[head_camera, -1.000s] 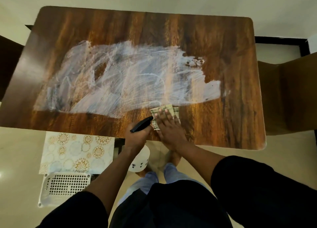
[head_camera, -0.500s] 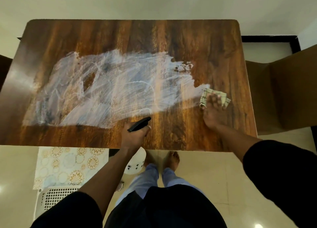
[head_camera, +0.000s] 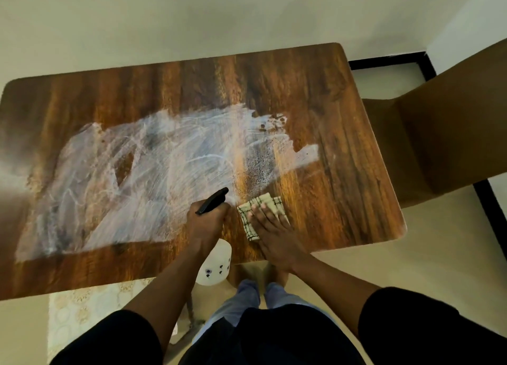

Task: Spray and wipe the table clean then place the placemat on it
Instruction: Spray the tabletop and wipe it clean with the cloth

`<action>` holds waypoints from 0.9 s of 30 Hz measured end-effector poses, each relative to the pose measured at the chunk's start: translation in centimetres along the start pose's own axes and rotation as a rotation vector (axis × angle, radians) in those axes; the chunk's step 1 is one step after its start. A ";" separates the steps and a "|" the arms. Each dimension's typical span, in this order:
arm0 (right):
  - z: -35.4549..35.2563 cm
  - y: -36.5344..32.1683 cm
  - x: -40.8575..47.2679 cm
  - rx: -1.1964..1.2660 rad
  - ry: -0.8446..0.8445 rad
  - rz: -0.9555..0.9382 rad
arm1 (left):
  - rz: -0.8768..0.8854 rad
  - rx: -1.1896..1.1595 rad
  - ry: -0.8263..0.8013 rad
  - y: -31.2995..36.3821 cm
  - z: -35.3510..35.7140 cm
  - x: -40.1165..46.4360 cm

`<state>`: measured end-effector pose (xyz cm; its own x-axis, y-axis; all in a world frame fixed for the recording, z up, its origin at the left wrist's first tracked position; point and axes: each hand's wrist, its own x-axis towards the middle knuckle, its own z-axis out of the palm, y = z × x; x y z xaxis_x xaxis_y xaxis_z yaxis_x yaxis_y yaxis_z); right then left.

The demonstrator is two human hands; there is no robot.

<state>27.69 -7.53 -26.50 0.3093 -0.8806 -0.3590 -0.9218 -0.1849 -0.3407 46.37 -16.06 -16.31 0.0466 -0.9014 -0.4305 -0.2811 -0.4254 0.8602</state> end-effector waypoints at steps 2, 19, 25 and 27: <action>-0.7 0.4 -0.2 0.004 0.018 0.005 | -0.027 0.014 -0.023 0.9 -0.3 0.4; -7.1 12.0 3.5 0.283 0.202 0.873 | -0.085 0.090 -0.100 2.8 -0.1 3.8; -7.0 6.5 7.2 0.167 0.120 0.470 | -0.113 0.076 -0.063 3.1 1.7 3.5; -6.5 4.0 7.9 0.138 0.060 0.285 | -0.109 0.068 -0.046 3.6 2.5 3.4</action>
<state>24.95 -18.06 -25.04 0.0249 -0.9133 -0.4066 -0.9275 0.1306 -0.3502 43.14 -20.47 -15.31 0.0366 -0.8448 -0.5339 -0.3414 -0.5126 0.7878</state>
